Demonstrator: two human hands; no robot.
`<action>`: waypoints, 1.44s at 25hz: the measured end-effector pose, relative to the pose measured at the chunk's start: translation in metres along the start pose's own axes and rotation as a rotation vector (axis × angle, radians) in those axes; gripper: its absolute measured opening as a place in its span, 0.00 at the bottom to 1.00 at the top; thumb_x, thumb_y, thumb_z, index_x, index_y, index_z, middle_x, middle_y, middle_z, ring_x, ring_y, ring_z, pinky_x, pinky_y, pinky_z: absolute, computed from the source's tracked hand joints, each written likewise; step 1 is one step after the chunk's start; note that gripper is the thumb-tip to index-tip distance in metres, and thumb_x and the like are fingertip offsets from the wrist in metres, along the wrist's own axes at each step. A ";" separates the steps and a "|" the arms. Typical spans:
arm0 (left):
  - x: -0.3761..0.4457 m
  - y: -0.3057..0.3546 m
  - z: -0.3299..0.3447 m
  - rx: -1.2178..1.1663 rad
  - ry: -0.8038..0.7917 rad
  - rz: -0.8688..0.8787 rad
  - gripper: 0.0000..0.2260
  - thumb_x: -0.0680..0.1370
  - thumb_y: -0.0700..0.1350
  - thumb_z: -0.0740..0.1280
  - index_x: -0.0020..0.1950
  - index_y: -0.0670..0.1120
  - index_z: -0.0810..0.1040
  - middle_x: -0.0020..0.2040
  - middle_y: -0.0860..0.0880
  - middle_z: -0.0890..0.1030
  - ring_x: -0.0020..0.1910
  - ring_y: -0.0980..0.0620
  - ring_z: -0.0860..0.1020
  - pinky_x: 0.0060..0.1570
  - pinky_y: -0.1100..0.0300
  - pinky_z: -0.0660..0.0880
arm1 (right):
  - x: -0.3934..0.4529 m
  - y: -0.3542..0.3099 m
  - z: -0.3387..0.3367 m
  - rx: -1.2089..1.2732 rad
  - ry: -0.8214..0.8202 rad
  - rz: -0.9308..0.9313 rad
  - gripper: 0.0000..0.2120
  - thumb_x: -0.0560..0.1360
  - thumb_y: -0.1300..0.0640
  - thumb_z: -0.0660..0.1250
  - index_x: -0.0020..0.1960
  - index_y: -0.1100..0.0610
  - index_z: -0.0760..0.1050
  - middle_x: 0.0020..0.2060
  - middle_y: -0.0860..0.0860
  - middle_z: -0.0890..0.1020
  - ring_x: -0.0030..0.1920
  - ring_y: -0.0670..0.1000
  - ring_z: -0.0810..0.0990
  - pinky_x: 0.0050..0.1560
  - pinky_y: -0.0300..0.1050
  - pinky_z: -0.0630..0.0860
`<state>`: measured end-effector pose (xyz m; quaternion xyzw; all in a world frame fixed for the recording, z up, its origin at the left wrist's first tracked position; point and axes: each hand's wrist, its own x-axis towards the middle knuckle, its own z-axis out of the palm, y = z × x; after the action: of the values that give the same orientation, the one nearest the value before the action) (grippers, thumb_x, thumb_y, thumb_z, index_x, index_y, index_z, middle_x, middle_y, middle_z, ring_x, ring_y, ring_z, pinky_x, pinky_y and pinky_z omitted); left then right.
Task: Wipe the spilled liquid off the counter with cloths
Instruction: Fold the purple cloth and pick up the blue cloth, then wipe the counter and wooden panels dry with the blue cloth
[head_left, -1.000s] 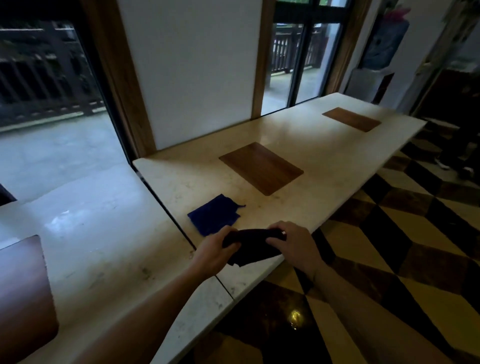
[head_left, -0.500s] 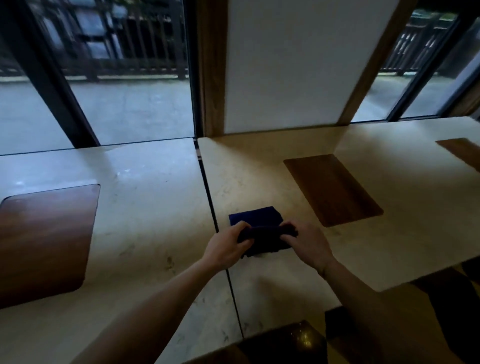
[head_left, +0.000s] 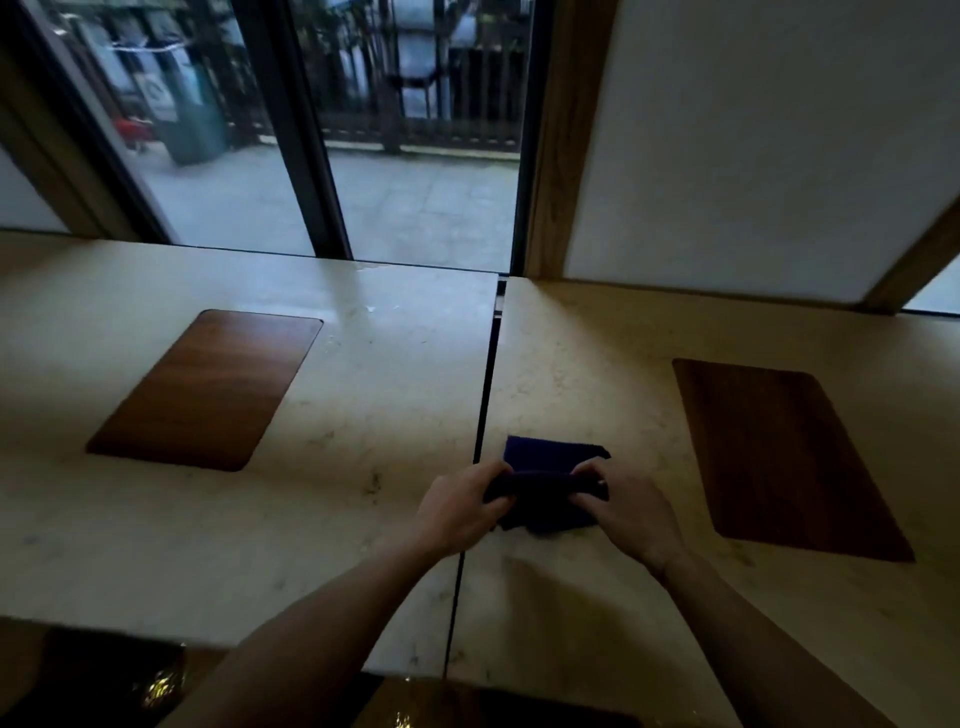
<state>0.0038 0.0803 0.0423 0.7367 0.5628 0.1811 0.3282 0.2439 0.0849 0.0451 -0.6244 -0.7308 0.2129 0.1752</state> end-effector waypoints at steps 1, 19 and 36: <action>-0.006 0.004 0.006 -0.015 0.013 -0.028 0.09 0.79 0.50 0.65 0.59 0.57 0.74 0.49 0.56 0.82 0.41 0.60 0.82 0.44 0.54 0.82 | -0.001 0.006 -0.002 -0.007 -0.018 -0.036 0.09 0.75 0.50 0.70 0.54 0.42 0.75 0.47 0.40 0.77 0.47 0.42 0.77 0.45 0.40 0.78; -0.077 -0.025 0.092 0.533 -0.043 0.251 0.20 0.77 0.54 0.60 0.69 0.54 0.65 0.67 0.47 0.72 0.61 0.48 0.76 0.59 0.50 0.76 | -0.091 0.030 0.043 -0.334 -0.122 -0.168 0.14 0.72 0.53 0.70 0.55 0.47 0.72 0.51 0.47 0.78 0.49 0.51 0.77 0.47 0.44 0.69; 0.091 -0.033 0.045 0.348 -0.026 -0.178 0.27 0.78 0.56 0.65 0.75 0.53 0.63 0.76 0.49 0.64 0.74 0.44 0.63 0.66 0.41 0.69 | 0.069 0.059 0.021 -0.120 -0.248 0.157 0.41 0.73 0.41 0.69 0.79 0.47 0.52 0.75 0.52 0.63 0.73 0.59 0.61 0.67 0.62 0.68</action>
<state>0.0361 0.1587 -0.0217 0.7320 0.6442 0.0416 0.2178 0.2715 0.1593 -0.0047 -0.6579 -0.7072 0.2573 0.0285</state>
